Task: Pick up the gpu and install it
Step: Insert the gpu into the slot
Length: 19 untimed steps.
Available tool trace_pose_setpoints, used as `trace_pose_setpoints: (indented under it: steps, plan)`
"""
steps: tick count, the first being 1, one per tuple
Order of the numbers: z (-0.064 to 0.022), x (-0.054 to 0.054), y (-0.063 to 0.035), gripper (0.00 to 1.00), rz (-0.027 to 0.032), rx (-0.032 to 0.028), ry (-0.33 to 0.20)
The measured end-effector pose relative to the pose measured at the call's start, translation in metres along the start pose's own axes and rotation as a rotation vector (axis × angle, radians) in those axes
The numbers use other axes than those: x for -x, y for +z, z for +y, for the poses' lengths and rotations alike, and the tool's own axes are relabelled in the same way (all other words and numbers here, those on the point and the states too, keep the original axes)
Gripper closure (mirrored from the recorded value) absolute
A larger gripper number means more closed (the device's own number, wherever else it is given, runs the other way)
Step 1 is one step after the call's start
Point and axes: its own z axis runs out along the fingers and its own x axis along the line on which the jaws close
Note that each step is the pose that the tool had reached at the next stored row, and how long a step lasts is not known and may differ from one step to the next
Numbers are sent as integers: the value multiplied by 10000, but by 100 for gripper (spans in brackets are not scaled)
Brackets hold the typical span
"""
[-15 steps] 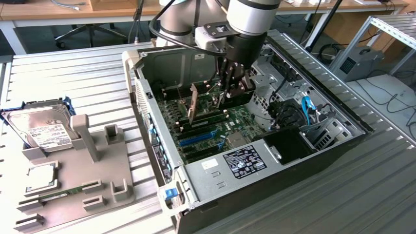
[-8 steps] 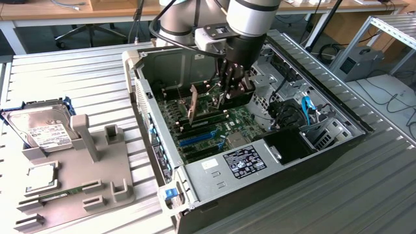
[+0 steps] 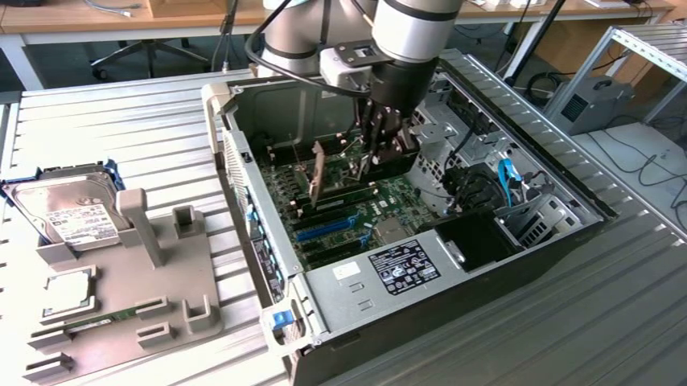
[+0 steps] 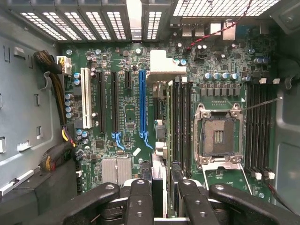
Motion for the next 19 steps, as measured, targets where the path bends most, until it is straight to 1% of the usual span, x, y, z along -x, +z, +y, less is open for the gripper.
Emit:
trace_pose_setpoints:
  steps: [4,19]
  plan:
    - [25,-2,8,74,0,0,0]
    - [48,-36,36,74,-2,-1,1]
